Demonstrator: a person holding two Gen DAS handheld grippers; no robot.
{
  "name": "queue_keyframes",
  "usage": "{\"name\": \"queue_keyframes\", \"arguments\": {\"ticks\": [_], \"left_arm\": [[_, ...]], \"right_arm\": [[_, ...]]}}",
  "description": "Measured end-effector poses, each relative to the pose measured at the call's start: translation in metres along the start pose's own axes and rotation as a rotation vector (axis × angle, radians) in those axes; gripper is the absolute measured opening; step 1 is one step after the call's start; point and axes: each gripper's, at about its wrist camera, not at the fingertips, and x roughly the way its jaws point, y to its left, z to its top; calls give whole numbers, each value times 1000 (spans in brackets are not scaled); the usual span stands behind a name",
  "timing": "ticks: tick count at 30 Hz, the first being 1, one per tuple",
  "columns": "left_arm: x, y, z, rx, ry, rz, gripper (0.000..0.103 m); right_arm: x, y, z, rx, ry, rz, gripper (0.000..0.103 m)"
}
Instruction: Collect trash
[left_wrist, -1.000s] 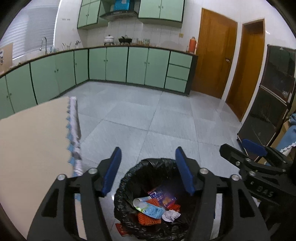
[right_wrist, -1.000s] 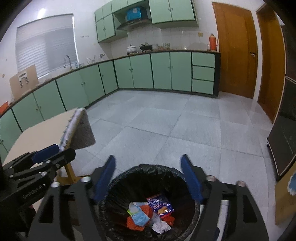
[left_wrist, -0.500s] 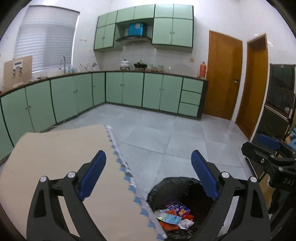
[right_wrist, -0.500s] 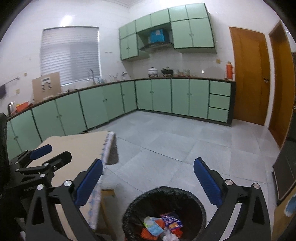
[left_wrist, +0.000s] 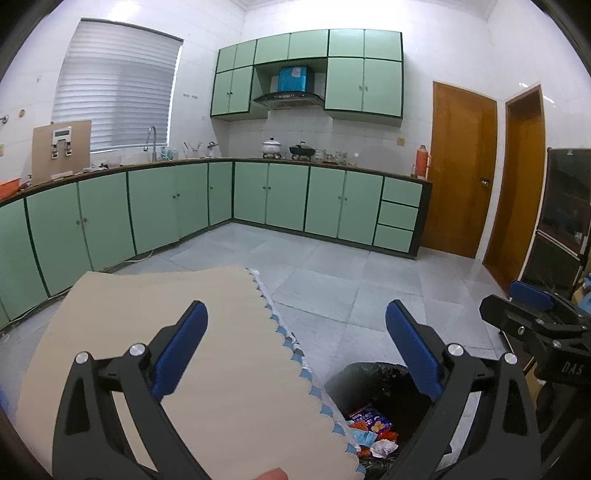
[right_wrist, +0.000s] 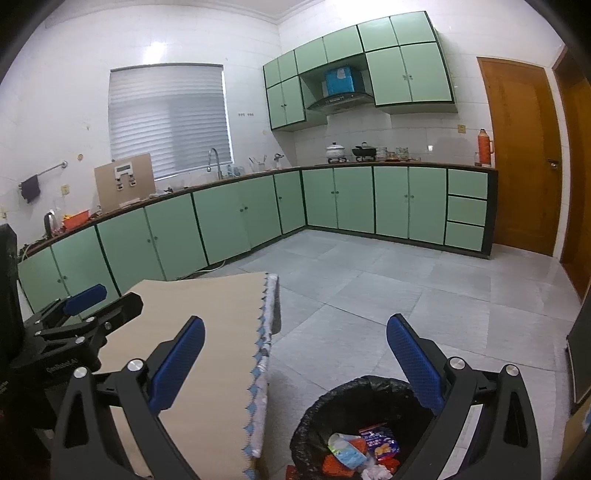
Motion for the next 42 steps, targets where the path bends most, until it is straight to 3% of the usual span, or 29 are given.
{"name": "queue_keyframes", "arguments": {"ticks": [23, 42], "left_arm": [[-38, 13, 4, -8, -42, 34, 94], [-44, 13, -2, -4, -48, 43, 94]], "right_arm": [[-21, 38, 1, -63, -35, 33, 97], [-23, 36, 2, -68, -37, 40, 97]]}}
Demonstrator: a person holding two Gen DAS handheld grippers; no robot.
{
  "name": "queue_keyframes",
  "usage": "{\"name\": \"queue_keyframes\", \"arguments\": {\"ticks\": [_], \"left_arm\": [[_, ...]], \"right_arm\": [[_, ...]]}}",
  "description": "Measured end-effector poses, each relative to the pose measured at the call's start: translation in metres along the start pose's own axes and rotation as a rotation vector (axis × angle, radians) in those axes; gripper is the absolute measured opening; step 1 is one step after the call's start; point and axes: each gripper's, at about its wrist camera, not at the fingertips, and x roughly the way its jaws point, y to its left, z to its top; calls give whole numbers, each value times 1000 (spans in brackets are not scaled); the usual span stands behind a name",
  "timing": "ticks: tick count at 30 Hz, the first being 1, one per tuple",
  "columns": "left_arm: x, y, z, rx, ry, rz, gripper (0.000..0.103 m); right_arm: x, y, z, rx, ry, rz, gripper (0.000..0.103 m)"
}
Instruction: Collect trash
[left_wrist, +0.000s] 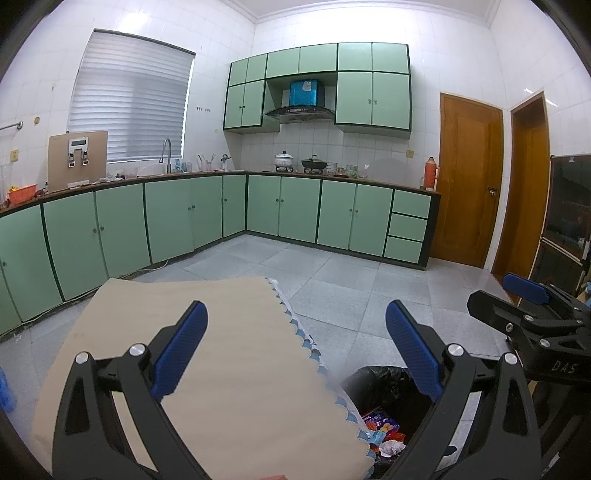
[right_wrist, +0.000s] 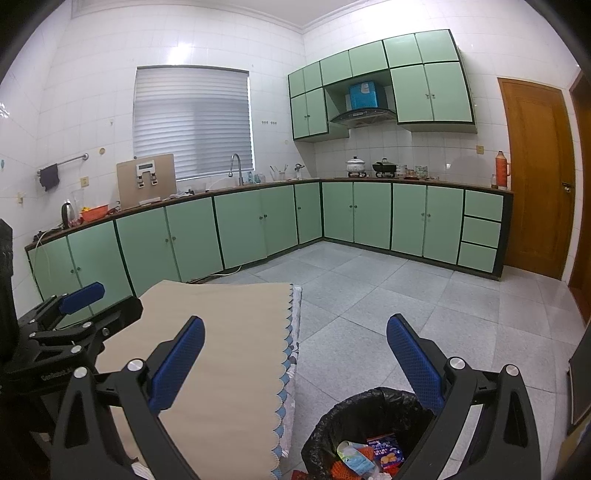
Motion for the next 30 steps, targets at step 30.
{"name": "queue_keyframes", "arguments": {"ticks": [30], "left_arm": [[0, -2, 0, 4, -2, 1, 94]], "right_arm": [[0, 3, -2, -3, -1, 3, 97]]}}
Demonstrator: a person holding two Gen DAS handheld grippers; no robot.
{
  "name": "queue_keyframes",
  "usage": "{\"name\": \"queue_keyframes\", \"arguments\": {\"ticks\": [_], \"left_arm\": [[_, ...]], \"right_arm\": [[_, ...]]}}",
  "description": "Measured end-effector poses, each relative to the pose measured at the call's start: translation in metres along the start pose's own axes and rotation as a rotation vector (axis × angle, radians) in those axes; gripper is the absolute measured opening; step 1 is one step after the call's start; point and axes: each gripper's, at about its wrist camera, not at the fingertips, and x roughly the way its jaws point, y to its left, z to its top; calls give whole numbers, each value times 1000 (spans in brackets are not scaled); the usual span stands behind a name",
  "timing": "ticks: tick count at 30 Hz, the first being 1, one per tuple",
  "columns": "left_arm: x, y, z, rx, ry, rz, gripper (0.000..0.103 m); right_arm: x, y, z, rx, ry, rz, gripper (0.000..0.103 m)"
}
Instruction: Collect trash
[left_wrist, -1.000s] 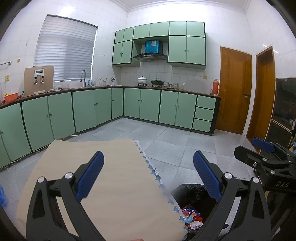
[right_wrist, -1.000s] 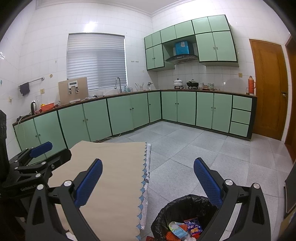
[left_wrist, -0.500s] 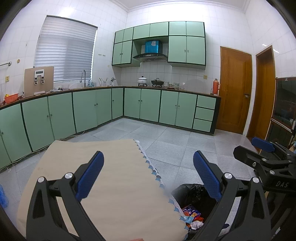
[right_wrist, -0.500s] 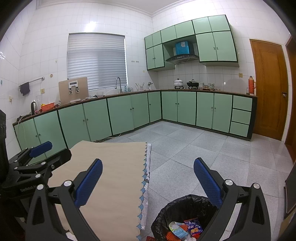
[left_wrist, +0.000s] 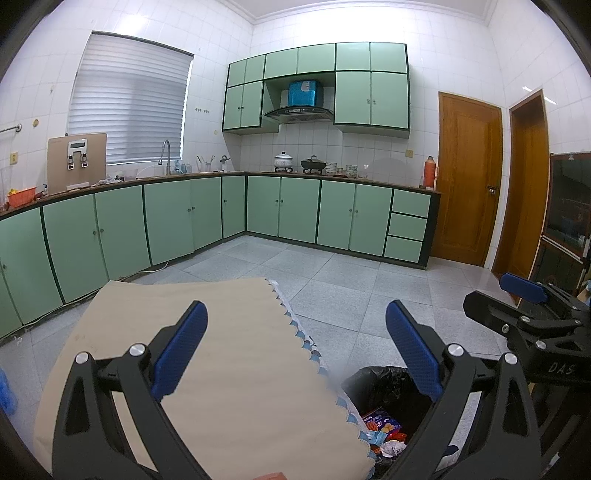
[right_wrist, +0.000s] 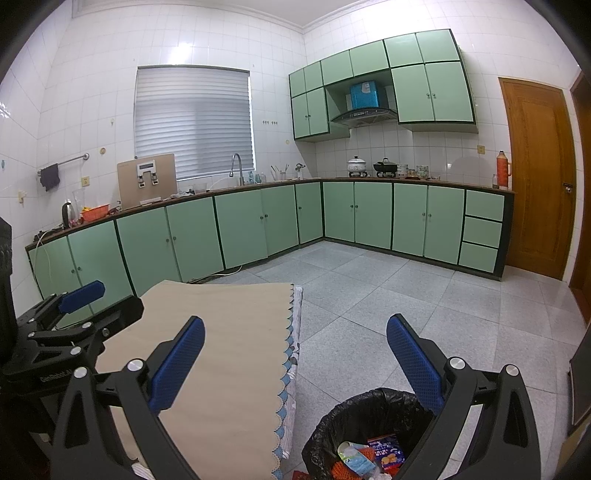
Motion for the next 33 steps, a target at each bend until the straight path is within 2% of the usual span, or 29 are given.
{"name": "queue_keyframes", "arguments": {"ticks": [33], "left_arm": [[5, 9, -7, -1, 27, -3, 94]], "right_arm": [[2, 6, -4, 6, 8, 4, 97]]}}
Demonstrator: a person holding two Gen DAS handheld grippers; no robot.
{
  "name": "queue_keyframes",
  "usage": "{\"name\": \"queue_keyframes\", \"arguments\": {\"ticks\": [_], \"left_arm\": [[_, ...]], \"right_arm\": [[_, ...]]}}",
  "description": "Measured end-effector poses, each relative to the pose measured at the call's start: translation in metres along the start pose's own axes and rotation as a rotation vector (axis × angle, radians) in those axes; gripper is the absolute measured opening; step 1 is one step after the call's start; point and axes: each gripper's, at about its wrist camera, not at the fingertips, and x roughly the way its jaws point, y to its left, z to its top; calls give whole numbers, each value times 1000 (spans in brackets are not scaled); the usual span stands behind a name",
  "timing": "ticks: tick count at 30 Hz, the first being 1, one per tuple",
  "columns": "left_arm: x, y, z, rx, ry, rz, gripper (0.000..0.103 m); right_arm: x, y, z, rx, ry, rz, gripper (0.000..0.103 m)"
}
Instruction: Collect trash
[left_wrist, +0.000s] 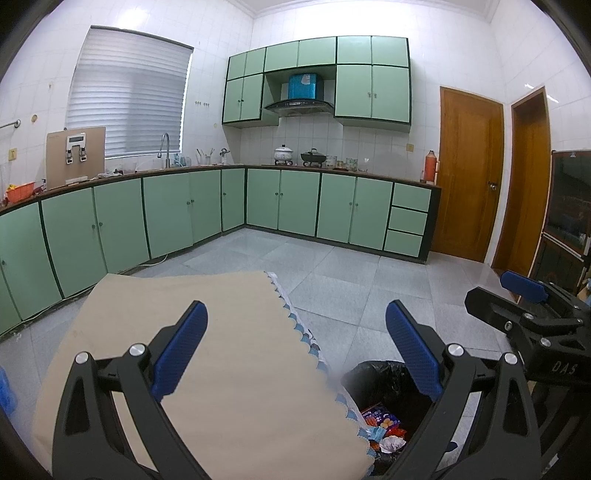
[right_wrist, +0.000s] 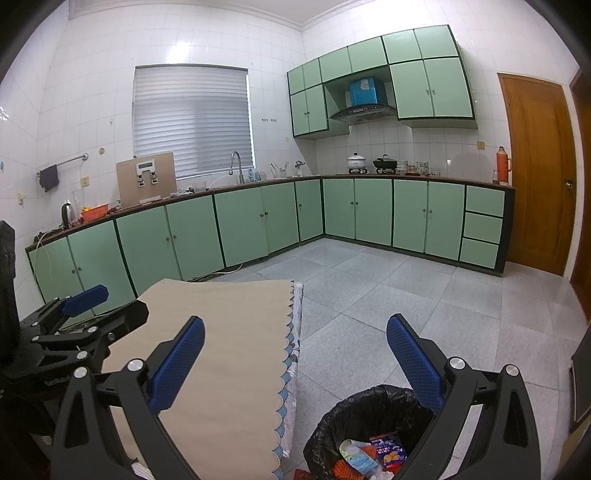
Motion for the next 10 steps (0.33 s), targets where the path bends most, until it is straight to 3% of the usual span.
{"name": "queue_keyframes", "arguments": {"ticks": [10], "left_arm": [[2, 3, 1, 4, 11, 1, 94]], "right_arm": [[4, -3, -7, 6, 7, -1, 97]]}}
